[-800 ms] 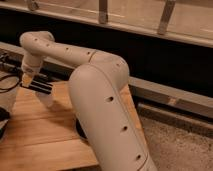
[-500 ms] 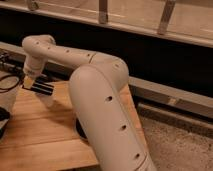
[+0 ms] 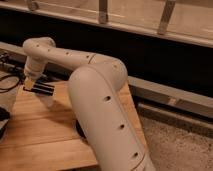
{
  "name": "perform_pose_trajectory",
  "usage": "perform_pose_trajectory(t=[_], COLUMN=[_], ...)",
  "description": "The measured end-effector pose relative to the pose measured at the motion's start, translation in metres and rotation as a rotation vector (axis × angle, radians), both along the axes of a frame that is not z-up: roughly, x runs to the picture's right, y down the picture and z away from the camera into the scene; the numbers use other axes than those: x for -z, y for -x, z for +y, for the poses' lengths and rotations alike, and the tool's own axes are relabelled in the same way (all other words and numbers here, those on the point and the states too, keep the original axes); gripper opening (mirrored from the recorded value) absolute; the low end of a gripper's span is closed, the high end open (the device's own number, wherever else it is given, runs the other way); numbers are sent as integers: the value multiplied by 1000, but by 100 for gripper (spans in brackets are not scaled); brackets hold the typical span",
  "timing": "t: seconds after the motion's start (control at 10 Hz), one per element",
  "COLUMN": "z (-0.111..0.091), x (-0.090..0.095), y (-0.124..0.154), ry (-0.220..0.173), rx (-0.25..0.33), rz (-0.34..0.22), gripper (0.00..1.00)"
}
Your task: Place the eraser in the ceramic cup
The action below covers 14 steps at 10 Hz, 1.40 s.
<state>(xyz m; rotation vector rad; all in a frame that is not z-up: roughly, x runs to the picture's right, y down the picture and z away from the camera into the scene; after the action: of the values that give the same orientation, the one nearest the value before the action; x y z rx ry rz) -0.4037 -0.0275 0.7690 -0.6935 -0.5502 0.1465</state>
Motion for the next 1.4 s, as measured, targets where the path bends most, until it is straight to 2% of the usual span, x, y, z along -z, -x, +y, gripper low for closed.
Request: perform_pose_trajectory(t=[0.2,0.4,0.7,0.9,1.0,1.1,1.2,1.4], z=[0,-13,-46,-57,-57,-56,-54,-48], x=[-1,3,13,14,14,14,13,13], y=[0,9,49,55,55,55,52,35], ry=[-2,-44,-119,-154,-156,-152,-130,-67], rx=[0,32,110,139,141,130,81,-100], rz=[0,0,9,15,15,5,-21,-138], gripper=[1,1,1,1,1,1,1,1])
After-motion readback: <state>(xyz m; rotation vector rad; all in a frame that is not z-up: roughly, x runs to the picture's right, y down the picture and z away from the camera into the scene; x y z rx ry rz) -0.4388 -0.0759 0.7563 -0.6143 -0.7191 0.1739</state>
